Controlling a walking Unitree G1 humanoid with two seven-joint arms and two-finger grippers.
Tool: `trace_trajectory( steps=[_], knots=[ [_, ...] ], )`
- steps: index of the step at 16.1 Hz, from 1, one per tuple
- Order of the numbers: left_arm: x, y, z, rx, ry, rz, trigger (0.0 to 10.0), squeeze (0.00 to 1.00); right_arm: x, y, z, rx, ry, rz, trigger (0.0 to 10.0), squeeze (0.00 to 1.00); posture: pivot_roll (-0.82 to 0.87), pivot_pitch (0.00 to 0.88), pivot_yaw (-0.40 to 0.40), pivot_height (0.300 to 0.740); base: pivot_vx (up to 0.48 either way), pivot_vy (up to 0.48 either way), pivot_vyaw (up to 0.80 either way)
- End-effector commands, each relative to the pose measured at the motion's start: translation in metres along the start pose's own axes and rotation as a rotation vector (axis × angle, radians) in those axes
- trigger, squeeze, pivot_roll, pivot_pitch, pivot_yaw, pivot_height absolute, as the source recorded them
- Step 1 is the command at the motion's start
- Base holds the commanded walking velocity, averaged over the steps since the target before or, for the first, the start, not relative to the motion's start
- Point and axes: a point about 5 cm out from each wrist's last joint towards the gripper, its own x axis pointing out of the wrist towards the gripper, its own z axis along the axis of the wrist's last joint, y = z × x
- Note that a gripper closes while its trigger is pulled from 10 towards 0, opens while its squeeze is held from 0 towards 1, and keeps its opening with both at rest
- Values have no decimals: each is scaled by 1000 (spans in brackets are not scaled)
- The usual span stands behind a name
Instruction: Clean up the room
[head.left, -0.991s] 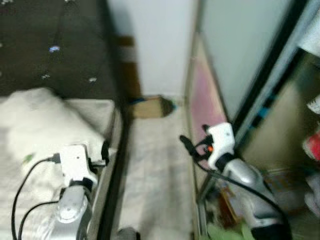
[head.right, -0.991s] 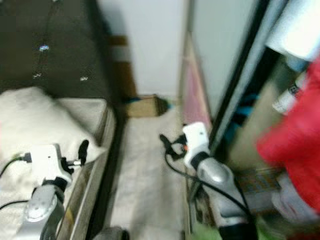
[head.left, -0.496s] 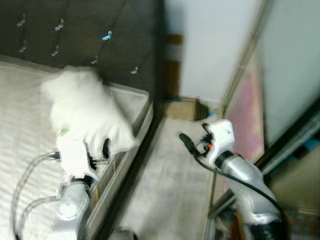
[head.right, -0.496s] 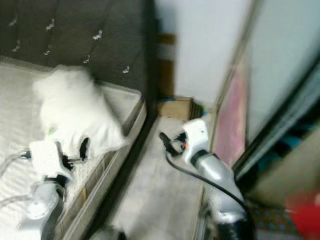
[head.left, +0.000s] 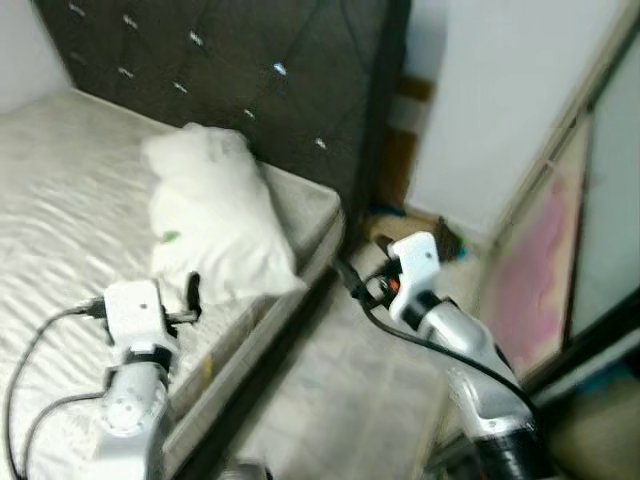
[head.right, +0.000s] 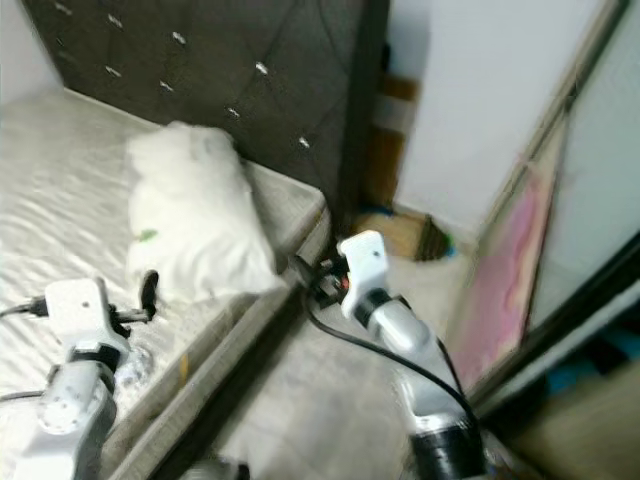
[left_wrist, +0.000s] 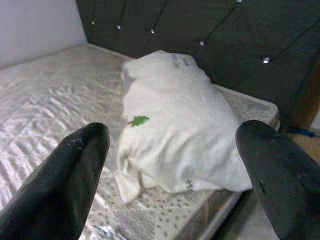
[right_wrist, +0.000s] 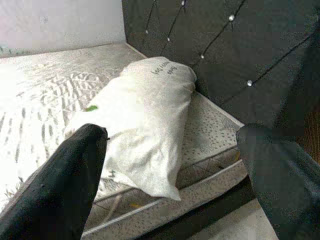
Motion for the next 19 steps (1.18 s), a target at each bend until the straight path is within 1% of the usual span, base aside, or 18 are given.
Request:
trace_trajectory(
  steps=[1, 5, 8, 10, 13, 19],
  knots=[
    [0, -2, 3, -2, -11, -31, 10000, 0, -2, -3, -1, 3, -1, -20, 10000, 0, -15, 0, -26, 740, 0, 0, 794],
    [0, -3, 3, -11, -16, -14, 10000, 0, -1, -5, -2, -2, -5, -26, 10000, 0, -13, 0, -39, 740, 0, 0, 794],
    [-1, 3, 3, -22, -15, 4, 10000, 0, 4, -1, 0, 4, -22, -25, 10000, 0, -10, 0, -24, 740, 0, 0, 794],
    [3, 6, 7, -18, -31, 18, 10000, 0, 8, -1, 6, 4, -56, -40, 10000, 0, -10, 0, -26, 740, 0, 0, 794],
    [7, 6, 12, -20, -57, 20, 10000, 0, 12, -7, 8, 9, -67, -99, 10000, 0, -7, 0, -27, 740, 0, 0, 0],
    [7, 4, 14, -35, -72, 0, 10000, 0, 14, -9, 9, -12, -75, -106, 10000, 0, -11, 0, -26, 740, 0, 0, 0]
  ],
)
